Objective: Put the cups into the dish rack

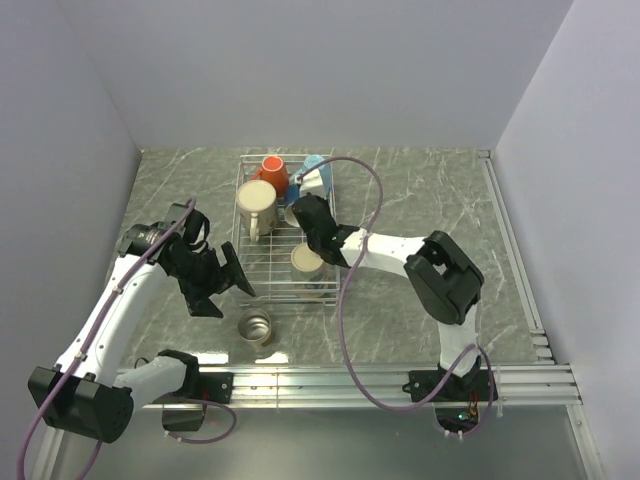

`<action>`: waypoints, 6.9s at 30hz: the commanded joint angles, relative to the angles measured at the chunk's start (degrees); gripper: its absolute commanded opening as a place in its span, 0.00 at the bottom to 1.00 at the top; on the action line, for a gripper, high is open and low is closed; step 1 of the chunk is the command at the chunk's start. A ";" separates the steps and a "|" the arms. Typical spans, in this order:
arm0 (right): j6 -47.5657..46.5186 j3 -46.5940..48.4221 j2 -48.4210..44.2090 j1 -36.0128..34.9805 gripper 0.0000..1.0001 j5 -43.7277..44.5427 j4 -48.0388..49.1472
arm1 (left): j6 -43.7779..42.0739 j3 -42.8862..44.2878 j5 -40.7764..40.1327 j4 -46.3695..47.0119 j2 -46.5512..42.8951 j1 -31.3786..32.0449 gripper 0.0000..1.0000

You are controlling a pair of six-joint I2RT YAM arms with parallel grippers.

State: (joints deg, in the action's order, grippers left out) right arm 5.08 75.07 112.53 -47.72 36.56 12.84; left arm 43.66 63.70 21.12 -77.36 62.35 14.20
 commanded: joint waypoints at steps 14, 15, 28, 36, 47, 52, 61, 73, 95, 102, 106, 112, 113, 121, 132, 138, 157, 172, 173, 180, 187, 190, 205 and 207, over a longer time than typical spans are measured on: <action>1.07 -3.35 -20.94 -0.79 0.00 2.20 -5.02 | 1.43 5.29 1.11 0.72 -0.03 -0.13 0.91; 0.90 -3.00 -21.91 -0.79 0.00 2.12 -5.28 | 1.60 5.73 1.02 0.63 0.14 -0.13 0.92; 5.29 4.47 -36.41 -0.88 0.00 -3.59 -20.73 | 8.37 18.48 8.22 14.68 4.18 -0.57 0.99; 9.15 6.14 -43.53 -4.65 0.00 -8.08 -28.92 | 20.67 17.85 15.78 38.41 9.27 -1.63 0.99; 12.50 6.84 -43.63 -9.75 0.00 -7.20 -31.91 | 24.02 30.69 18.34 44.58 20.27 -0.14 0.99; 11.88 7.55 -42.66 -10.02 0.00 -7.38 -30.69 | 24.19 31.65 18.51 43.44 22.20 2.85 0.99; 8.46 10.19 -40.64 -9.93 0.00 -1.93 -30.51 | 19.54 38.41 11.84 29.04 25.54 4.17 0.99; 7.93 11.50 -38.44 -11.07 0.00 -0.35 -28.05 | 24.46 34.29 21.50 39.40 26.68 4.44 0.99; 7.40 12.56 -35.89 -14.23 0.00 -0.17 -22.78 | 29.64 32.10 27.83 47.39 26.51 5.05 0.97; 6.00 12.82 -34.84 -17.14 0.00 0.71 -21.63 | 30.26 32.45 26.60 45.47 27.47 5.05 0.92; 5.73 12.91 -34.05 -18.11 0.00 1.59 -21.37 | 30.87 31.75 26.69 46.07 27.04 5.05 0.76; 5.90 12.12 -34.04 -18.72 0.00 2.81 -21.10 | 30.44 30.78 26.78 45.99 26.51 5.05 0.00; 5.90 12.03 -34.13 -18.72 0.00 3.17 -21.02 | 29.91 31.48 26.17 44.68 26.60 5.05 0.00; 6.25 12.56 -33.69 -18.72 0.39 6.41 -23.47 | 22.36 35.96 20.64 34.22 26.77 3.83 0.00; 6.34 8.61 -39.48 -18.54 0.57 10.64 -27.60 | 10.23 33.51 2.10 26.74 20.81 2.15 0.00; 9.24 7.46 -43.09 -18.46 0.57 11.43 -35.06 | 2.68 22.82 -11.59 41.13 11.33 2.94 0.00; 27.25 4.48 -50.65 -18.37 0.56 15.74 -61.79 | -23.97 5.21 -29.65 84.11 14.20 15.68 0.00; 45.10 -5.72 -57.42 -18.37 0.55 17.14 -73.84 | -34.86 -7.18 -25.87 122.94 25.54 21.22 0.00; 45.45 -6.07 -57.77 -18.28 0.55 17.15 -74.01 | -36.09 -8.58 -25.61 125.07 26.07 21.40 0.00; 49.14 -9.67 -59.09 -18.46 0.54 16.00 -76.29 | -37.33 -13.34 -21.92 139.57 32.83 21.66 0.00; 54.24 -12.93 -61.29 -18.37 0.53 14.25 -79.64 | -37.60 -17.47 -21.74 152.67 38.55 21.66 0.00; 55.12 -14.07 -62.08 -18.37 0.53 13.46 -80.08 | -37.24 -19.22 -21.65 158.82 41.27 21.66 0.00; 54.51 -15.13 -59.62 -18.54 0.51 11.43 -77.88 | -37.15 -25.03 -20.69 168.07 45.15 21.66 0.36; 54.42 -15.39 -59.62 -18.54 0.51 11.61 -77.79 | -37.85 -25.12 -19.81 166.93 44.62 21.66 0.50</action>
State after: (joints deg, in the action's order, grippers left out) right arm 58.26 59.55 53.06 -66.24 46.83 -66.13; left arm 6.61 41.69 -1.15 68.01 105.38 35.92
